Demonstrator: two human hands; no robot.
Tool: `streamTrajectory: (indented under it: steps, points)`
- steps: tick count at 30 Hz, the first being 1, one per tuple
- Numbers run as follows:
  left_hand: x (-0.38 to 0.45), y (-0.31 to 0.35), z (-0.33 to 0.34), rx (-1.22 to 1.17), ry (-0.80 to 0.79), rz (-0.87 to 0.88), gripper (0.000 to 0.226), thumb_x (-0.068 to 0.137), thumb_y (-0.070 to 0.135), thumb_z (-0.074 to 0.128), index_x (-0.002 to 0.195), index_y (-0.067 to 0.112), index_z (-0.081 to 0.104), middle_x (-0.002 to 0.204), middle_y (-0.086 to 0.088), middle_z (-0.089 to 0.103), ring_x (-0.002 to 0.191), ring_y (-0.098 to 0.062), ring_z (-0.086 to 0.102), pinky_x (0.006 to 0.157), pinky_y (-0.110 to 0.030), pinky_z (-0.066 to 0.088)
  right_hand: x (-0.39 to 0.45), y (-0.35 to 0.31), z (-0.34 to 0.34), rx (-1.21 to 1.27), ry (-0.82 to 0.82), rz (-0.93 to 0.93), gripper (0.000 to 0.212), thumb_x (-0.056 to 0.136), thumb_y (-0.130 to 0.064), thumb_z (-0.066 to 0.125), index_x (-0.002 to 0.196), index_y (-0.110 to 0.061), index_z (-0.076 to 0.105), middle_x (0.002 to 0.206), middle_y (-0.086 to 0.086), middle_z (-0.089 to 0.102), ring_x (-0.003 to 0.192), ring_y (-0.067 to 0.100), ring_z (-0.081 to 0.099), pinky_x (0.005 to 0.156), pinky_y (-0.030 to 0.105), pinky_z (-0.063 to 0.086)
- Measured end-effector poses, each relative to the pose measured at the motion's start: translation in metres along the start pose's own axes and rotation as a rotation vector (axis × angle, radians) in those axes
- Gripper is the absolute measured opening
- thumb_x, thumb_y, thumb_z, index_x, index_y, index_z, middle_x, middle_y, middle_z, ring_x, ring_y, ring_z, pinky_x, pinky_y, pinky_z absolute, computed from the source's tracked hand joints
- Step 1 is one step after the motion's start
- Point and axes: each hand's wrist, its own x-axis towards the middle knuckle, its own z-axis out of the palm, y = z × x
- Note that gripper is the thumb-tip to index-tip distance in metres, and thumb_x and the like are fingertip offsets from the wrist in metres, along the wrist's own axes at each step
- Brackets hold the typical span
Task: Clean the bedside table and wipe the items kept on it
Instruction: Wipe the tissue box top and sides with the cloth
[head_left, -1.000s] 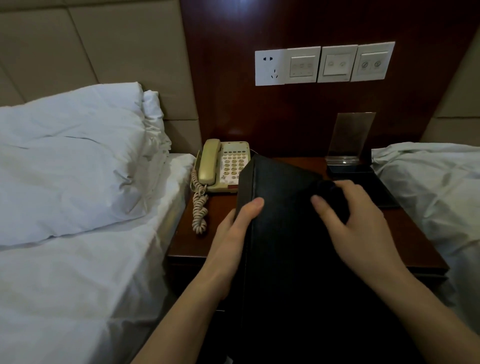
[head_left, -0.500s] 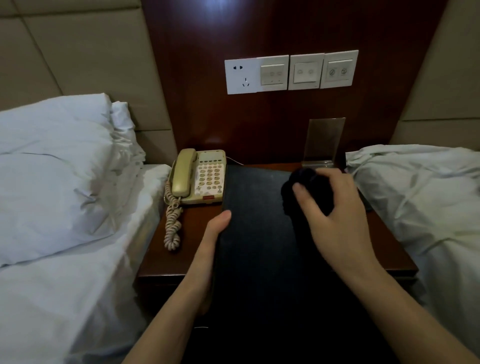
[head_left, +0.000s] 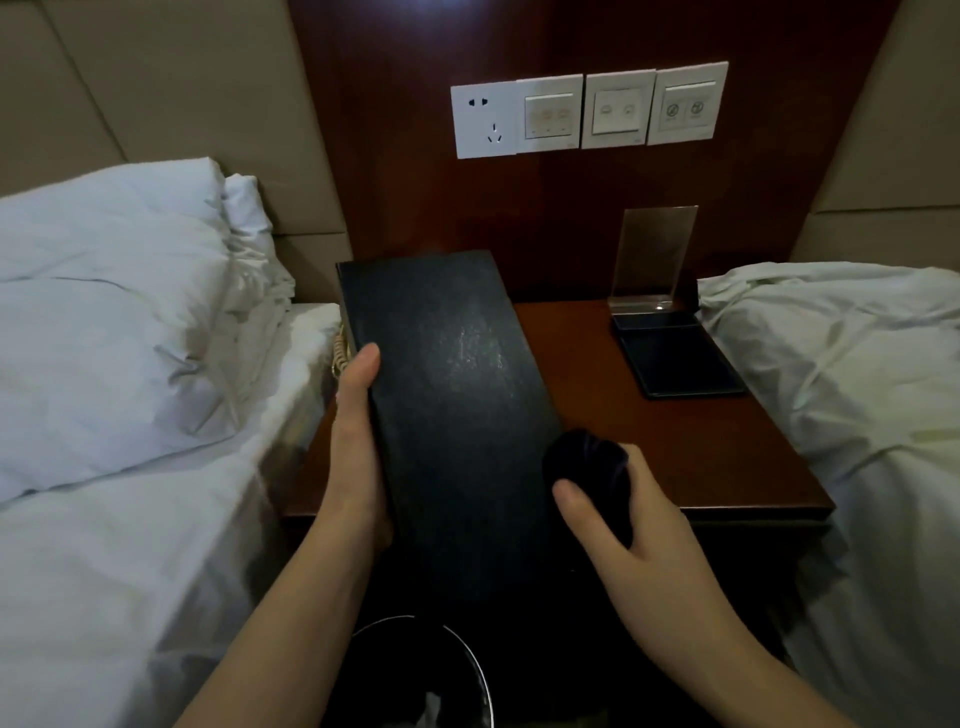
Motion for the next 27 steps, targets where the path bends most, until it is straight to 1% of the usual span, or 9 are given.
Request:
streamTrajectory:
  steps: [4, 8, 11, 13, 15, 17, 23, 25, 27]
  points:
    - [-0.001, 0.003, 0.006, -0.028, 0.062, 0.070, 0.062, 0.081, 0.066, 0.062, 0.126, 0.025, 0.070, 0.118, -0.002, 0.077, 0.106, -0.021, 0.075, 0.098, -0.045, 0.055, -0.001, -0.001, -0.007, 0.025, -0.012, 0.028, 0.018, 0.086, -0.051, 0.058, 0.102, -0.043, 0.059, 0.099, -0.019, 0.068, 0.093, -0.004, 0.064, 0.075, 0.018, 0.046]
    - [0.007, -0.013, 0.015, -0.135, 0.255, 0.070, 0.103, 0.053, 0.089, 0.074, 0.138, 0.031, 0.061, 0.133, 0.002, 0.069, 0.123, -0.024, 0.065, 0.109, -0.048, 0.047, 0.027, -0.012, -0.015, 0.167, 0.153, 0.097, 0.007, 0.094, -0.040, 0.059, 0.095, -0.042, 0.053, 0.082, -0.026, 0.061, 0.080, -0.019, 0.057, 0.065, 0.003, 0.042]
    - [-0.005, -0.020, 0.031, -0.229, 0.475, 0.144, 0.092, 0.069, 0.078, 0.071, 0.143, 0.027, 0.053, 0.133, 0.007, 0.064, 0.121, -0.015, 0.062, 0.109, -0.039, 0.047, 0.037, -0.012, 0.000, 0.329, 0.263, 0.167, 0.023, 0.098, -0.042, 0.053, 0.119, -0.041, 0.043, 0.106, -0.025, 0.053, 0.096, -0.007, 0.054, 0.085, 0.018, 0.041]
    - [-0.008, -0.026, 0.039, -0.288, 0.579, 0.171, 0.073, 0.085, 0.062, 0.070, 0.143, 0.024, 0.050, 0.130, 0.008, 0.064, 0.116, -0.011, 0.063, 0.107, -0.035, 0.049, 0.027, -0.008, 0.019, 0.391, 0.262, 0.214, 0.019, 0.099, -0.044, 0.049, 0.114, -0.046, 0.037, 0.108, -0.025, 0.050, 0.094, -0.006, 0.050, 0.093, 0.025, 0.036]
    - [-0.008, -0.028, 0.040, -0.321, 0.590, 0.191, 0.064, 0.089, 0.057, 0.068, 0.141, 0.023, 0.051, 0.127, 0.008, 0.065, 0.114, -0.010, 0.064, 0.107, -0.035, 0.050, 0.014, -0.008, 0.032, 0.403, 0.249, 0.261, 0.010, 0.099, -0.045, 0.048, 0.099, -0.048, 0.039, 0.104, -0.026, 0.049, 0.091, -0.008, 0.048, 0.094, 0.026, 0.034]
    - [-0.007, -0.027, 0.039, -0.326, 0.565, 0.219, 0.061, 0.091, 0.055, 0.067, 0.140, 0.023, 0.051, 0.126, 0.009, 0.065, 0.114, -0.009, 0.063, 0.108, -0.036, 0.049, 0.014, -0.008, 0.030, 0.423, 0.253, 0.307, 0.011, 0.097, -0.046, 0.053, 0.098, -0.047, 0.043, 0.109, -0.017, 0.056, 0.100, 0.003, 0.056, 0.097, 0.033, 0.042]
    - [-0.011, -0.031, 0.039, -0.137, 0.488, 0.523, 0.072, 0.074, 0.062, 0.065, 0.135, 0.025, 0.054, 0.130, 0.015, 0.064, 0.119, 0.003, 0.061, 0.106, -0.022, 0.047, 0.033, -0.012, 0.013, 0.511, 0.253, 0.421, 0.052, 0.096, -0.044, 0.058, 0.140, -0.033, 0.033, 0.127, -0.003, 0.055, 0.118, 0.021, 0.054, 0.109, 0.045, 0.041]
    - [-0.007, -0.026, 0.037, -0.146, 0.484, 0.585, 0.073, 0.077, 0.057, 0.066, 0.138, 0.020, 0.054, 0.130, 0.013, 0.065, 0.119, 0.004, 0.062, 0.106, -0.021, 0.048, 0.018, -0.012, 0.028, 0.477, 0.215, 0.423, 0.046, 0.095, -0.044, 0.058, 0.134, -0.037, 0.036, 0.128, -0.004, 0.054, 0.120, 0.020, 0.053, 0.110, 0.043, 0.038]
    - [-0.002, -0.017, 0.032, -0.152, 0.516, 0.596, 0.067, 0.085, 0.049, 0.071, 0.140, 0.015, 0.054, 0.127, 0.013, 0.065, 0.115, 0.006, 0.063, 0.105, -0.021, 0.049, 0.002, -0.016, 0.035, 0.427, 0.129, 0.433, 0.027, 0.092, -0.045, 0.060, 0.112, -0.041, 0.042, 0.117, -0.009, 0.058, 0.112, 0.016, 0.057, 0.104, 0.037, 0.042]
